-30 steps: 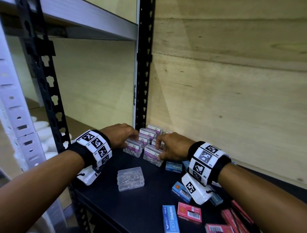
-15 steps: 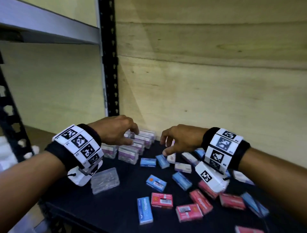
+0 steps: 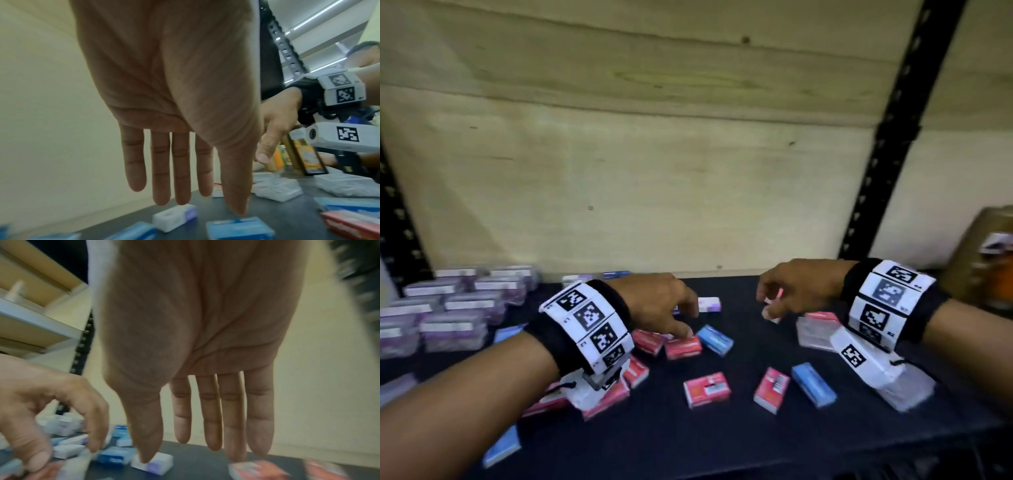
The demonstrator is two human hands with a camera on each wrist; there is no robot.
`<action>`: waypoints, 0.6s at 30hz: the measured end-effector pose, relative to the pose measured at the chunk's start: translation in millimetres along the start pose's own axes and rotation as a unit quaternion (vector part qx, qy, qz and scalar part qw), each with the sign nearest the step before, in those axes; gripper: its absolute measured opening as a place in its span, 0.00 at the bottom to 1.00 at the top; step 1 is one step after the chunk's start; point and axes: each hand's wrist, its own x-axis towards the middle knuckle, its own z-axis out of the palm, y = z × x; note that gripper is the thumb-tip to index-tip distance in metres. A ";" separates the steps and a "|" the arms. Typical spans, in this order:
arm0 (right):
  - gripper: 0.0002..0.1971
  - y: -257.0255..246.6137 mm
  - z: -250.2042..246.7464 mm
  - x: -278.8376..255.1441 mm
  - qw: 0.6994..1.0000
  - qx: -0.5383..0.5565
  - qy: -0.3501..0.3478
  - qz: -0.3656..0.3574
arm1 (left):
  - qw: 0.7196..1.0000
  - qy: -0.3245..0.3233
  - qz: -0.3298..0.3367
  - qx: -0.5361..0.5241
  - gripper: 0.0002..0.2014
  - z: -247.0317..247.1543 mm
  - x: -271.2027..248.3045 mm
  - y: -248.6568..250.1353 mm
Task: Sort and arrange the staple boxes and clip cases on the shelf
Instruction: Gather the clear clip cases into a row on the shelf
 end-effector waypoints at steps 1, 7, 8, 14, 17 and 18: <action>0.17 13.0 4.0 -7.7 1.000 0.003 -0.003 0.018 | 1.000 -0.007 0.011 0.004 0.20 0.2 7.7 9.7; 0.15 73.4 20.8 -52.7 0.996 0.022 -0.003 0.089 | 0.999 -0.022 0.045 0.006 0.20 0.9 50.5 50.2; 0.16 78.5 23.3 -57.9 0.995 0.031 -0.006 0.095 | 0.999 -0.023 0.046 0.008 0.20 1.2 55.7 54.1; 0.22 100.9 41.2 -89.4 0.987 0.059 -0.080 0.126 | 0.997 -0.013 0.070 0.019 0.23 2.8 91.3 86.5; 0.28 105.3 47.9 -103.3 0.982 0.086 -0.118 0.120 | 0.996 -0.008 0.087 0.014 0.24 4.0 108.9 105.0; 0.30 106.1 50.1 -106.9 0.981 0.093 -0.124 0.114 | 0.996 -0.007 0.091 0.016 0.24 3.2 113.4 109.9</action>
